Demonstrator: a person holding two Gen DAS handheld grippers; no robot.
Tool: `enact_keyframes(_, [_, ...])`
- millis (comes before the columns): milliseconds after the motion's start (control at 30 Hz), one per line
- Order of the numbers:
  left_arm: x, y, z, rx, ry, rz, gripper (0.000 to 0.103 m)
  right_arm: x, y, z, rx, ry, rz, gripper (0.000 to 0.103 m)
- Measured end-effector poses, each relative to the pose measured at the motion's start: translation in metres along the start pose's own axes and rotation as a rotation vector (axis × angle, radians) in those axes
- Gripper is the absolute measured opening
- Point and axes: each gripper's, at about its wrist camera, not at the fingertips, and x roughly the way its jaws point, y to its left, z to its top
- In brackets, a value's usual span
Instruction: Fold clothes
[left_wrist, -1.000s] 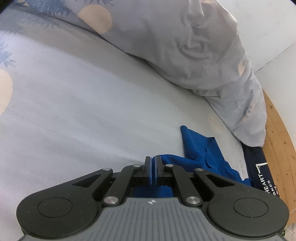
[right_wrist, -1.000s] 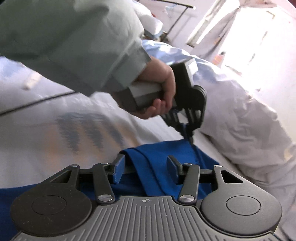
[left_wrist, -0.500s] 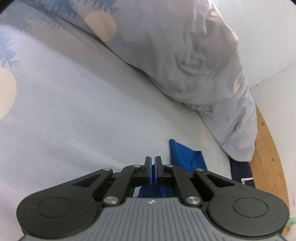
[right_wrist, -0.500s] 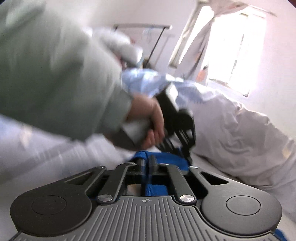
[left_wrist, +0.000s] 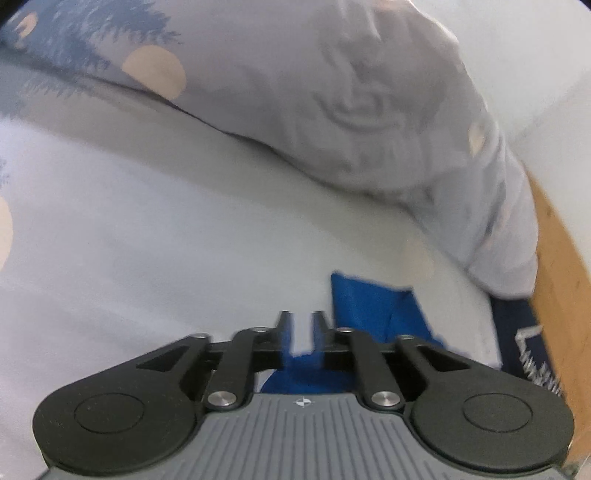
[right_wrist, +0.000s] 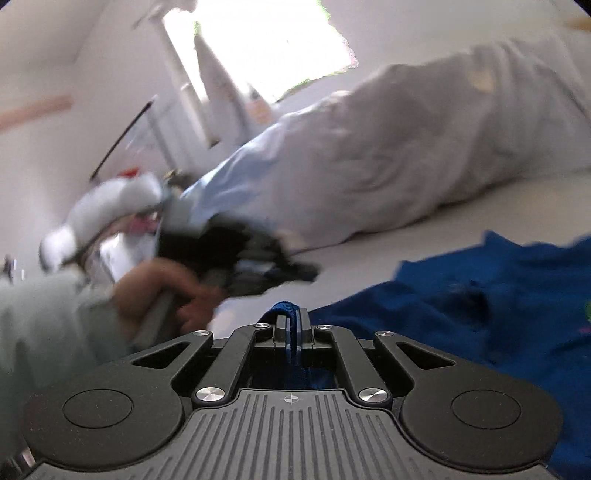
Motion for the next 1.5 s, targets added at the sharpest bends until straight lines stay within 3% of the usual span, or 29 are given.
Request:
enact_keyframes(133, [-0.009,-0.015,-0.008,0.115,0.042,-0.073,0.064,-0.009,-0.02,0.011,0.013,-0.032,0.019,0.004])
enact_keyframes(167, [-0.011,-0.019,-0.009,0.143,0.051,-0.096,0.066,-0.009,-0.023,0.013,0.014,-0.032,0.019,0.004])
enact_keyframes(400, [-0.009,-0.049,-0.034,0.439,0.133,-0.145,0.066,-0.003,-0.041,0.011,0.043,0.022,-0.052,0.004])
enact_keyframes(600, [-0.002,-0.049,-0.055,0.587,0.157,-0.092,0.066,0.004,-0.054,0.007,0.088,0.052,-0.112,0.007])
enact_keyframes(633, [0.001,-0.048,-0.056,0.592,0.153,-0.076,0.061,0.005,-0.055,0.007,0.094,0.048,-0.115,0.008])
enact_keyframes(700, [0.007,-0.048,-0.055,0.588,0.147,-0.054,0.036,0.007,-0.058,0.006,0.101,0.034,-0.133,0.008])
enact_keyframes(733, [0.01,-0.049,-0.055,0.586,0.143,-0.046,0.017,0.009,-0.06,0.006,0.103,0.026,-0.144,0.008])
enact_keyframes(767, [0.012,-0.051,-0.054,0.588,0.134,-0.046,0.01,0.01,-0.061,0.005,0.105,0.017,-0.161,0.008])
enact_keyframes(900, [0.018,-0.061,-0.05,0.598,0.05,-0.008,0.004,0.014,-0.069,0.002,0.125,0.011,-0.282,0.013])
enact_keyframes(933, [0.019,-0.061,-0.047,0.582,0.031,0.017,0.004,0.014,-0.07,0.001,0.127,0.013,-0.303,0.023])
enact_keyframes(967, [0.018,-0.059,-0.043,0.559,0.003,0.048,0.004,0.015,-0.072,0.001,0.128,0.016,-0.317,0.039])
enact_keyframes(1033, [0.017,-0.054,-0.034,0.51,-0.05,0.106,0.004,0.012,-0.074,0.001,0.133,0.008,-0.34,0.056])
enact_keyframes(1133, [0.008,-0.038,-0.021,0.422,-0.111,0.161,0.004,0.011,-0.076,0.003,0.144,0.015,-0.321,0.062])
enact_keyframes(1233, [-0.004,-0.035,-0.027,0.447,-0.095,0.159,0.012,0.014,-0.071,0.005,0.124,0.087,-0.22,0.065])
enact_keyframes(1333, [-0.025,-0.045,-0.056,0.524,-0.107,0.186,0.033,0.015,-0.055,0.009,0.041,0.128,-0.145,0.065])
enact_keyframes(1467, [-0.062,-0.057,-0.108,0.573,-0.154,0.255,0.07,0.015,-0.039,0.009,-0.056,0.186,-0.119,0.065])
enact_keyframes(1500, [-0.071,-0.061,-0.124,0.571,-0.155,0.281,0.074,0.015,-0.036,0.007,-0.071,0.215,-0.095,0.064])
